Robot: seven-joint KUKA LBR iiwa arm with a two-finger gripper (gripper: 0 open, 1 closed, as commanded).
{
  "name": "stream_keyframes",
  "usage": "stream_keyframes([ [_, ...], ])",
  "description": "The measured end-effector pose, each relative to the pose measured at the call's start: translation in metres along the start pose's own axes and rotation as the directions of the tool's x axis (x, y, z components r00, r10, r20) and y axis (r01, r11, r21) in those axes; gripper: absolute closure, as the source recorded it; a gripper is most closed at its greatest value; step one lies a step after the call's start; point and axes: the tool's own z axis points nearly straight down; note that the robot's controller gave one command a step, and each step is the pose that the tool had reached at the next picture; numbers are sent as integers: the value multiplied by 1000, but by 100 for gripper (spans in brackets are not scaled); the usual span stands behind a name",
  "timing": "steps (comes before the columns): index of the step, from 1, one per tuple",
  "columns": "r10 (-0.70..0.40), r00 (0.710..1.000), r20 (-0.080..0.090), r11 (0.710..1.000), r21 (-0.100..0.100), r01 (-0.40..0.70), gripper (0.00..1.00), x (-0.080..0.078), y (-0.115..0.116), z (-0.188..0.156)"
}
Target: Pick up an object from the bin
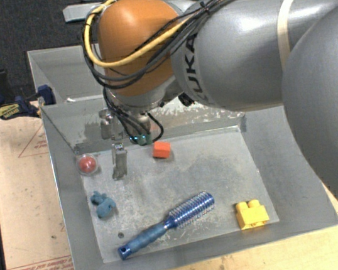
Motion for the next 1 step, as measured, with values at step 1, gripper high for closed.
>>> stream_keyframes([
  [1,-229,973,0,973,1,229,0,69,4,93],
])
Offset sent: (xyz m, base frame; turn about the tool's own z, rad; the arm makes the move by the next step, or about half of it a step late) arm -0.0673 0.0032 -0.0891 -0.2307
